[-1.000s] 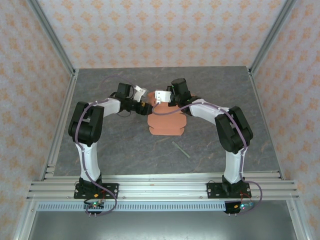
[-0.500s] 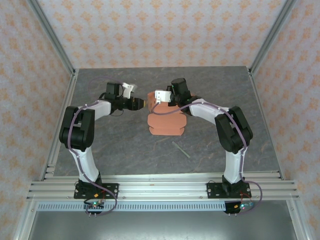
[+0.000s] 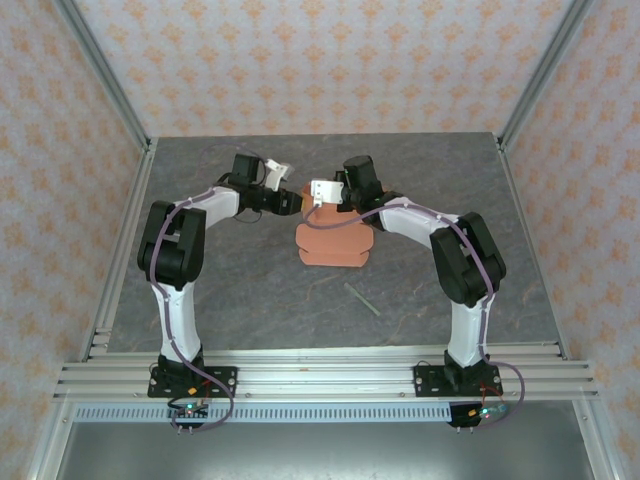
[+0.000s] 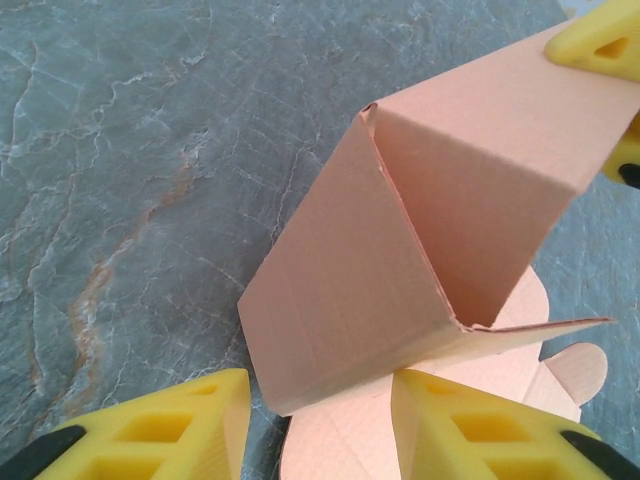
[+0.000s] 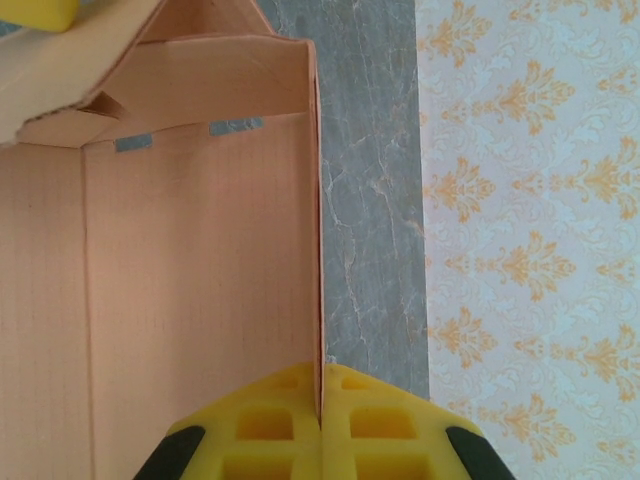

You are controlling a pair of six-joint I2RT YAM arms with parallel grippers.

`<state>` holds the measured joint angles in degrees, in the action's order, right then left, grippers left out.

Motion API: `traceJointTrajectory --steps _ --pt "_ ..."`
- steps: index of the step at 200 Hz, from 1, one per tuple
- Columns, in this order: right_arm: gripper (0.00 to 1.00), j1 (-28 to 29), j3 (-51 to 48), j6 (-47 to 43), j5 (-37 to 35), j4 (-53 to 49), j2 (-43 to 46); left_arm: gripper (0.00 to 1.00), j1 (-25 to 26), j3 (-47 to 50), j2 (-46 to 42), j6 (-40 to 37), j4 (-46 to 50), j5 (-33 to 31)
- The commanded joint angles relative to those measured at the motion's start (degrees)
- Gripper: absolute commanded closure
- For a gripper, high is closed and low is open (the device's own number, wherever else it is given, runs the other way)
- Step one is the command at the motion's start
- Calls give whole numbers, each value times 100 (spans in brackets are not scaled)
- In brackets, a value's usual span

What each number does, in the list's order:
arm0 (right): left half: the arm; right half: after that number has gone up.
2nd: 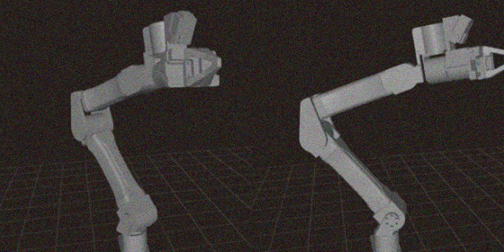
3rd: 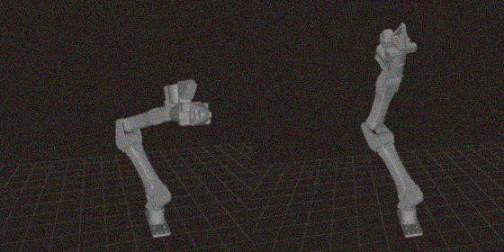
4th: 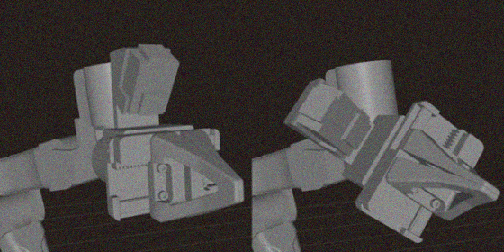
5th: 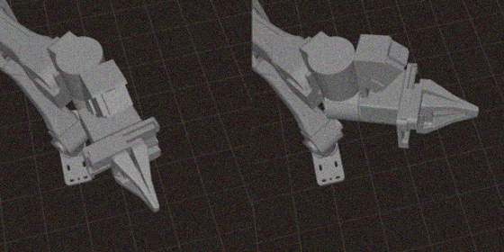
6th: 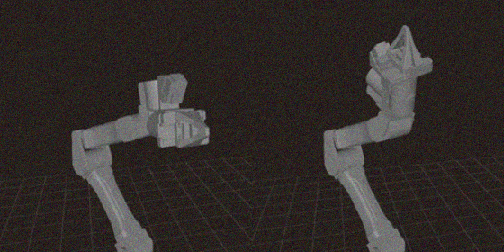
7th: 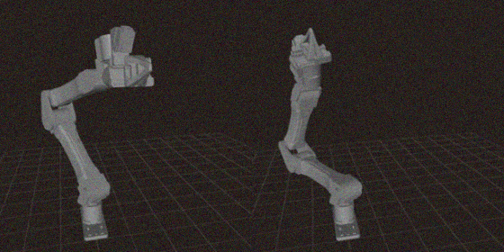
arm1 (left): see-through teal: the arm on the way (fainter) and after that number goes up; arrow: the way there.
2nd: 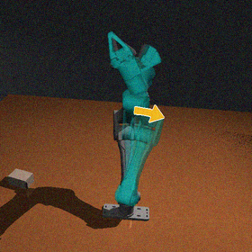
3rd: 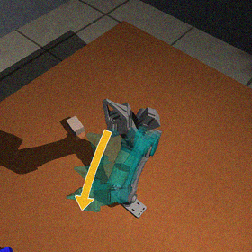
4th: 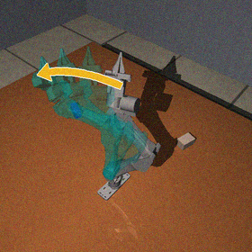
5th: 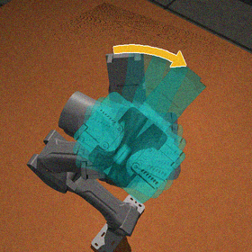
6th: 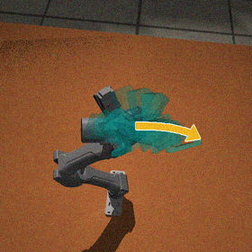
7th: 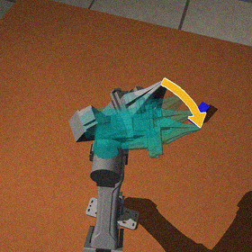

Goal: Fold the paper box

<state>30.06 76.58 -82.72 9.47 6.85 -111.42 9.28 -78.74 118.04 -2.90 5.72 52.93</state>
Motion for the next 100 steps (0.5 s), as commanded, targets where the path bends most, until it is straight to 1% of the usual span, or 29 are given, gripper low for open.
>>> traceJointTrajectory --steps 1,26,80,100 --pt "100 8 201 76 178 -95 -66 58 55 -268 153 -258 159 262" --pt "100 9 231 86 175 -122 -73 57 85 -261 167 -387 158 301" --pt "100 11 293 80 142 -186 -83 49 108 -101 97 -559 50 454" --pt "100 8 287 81 150 -185 -95 49 114 -138 118 -562 42 338"
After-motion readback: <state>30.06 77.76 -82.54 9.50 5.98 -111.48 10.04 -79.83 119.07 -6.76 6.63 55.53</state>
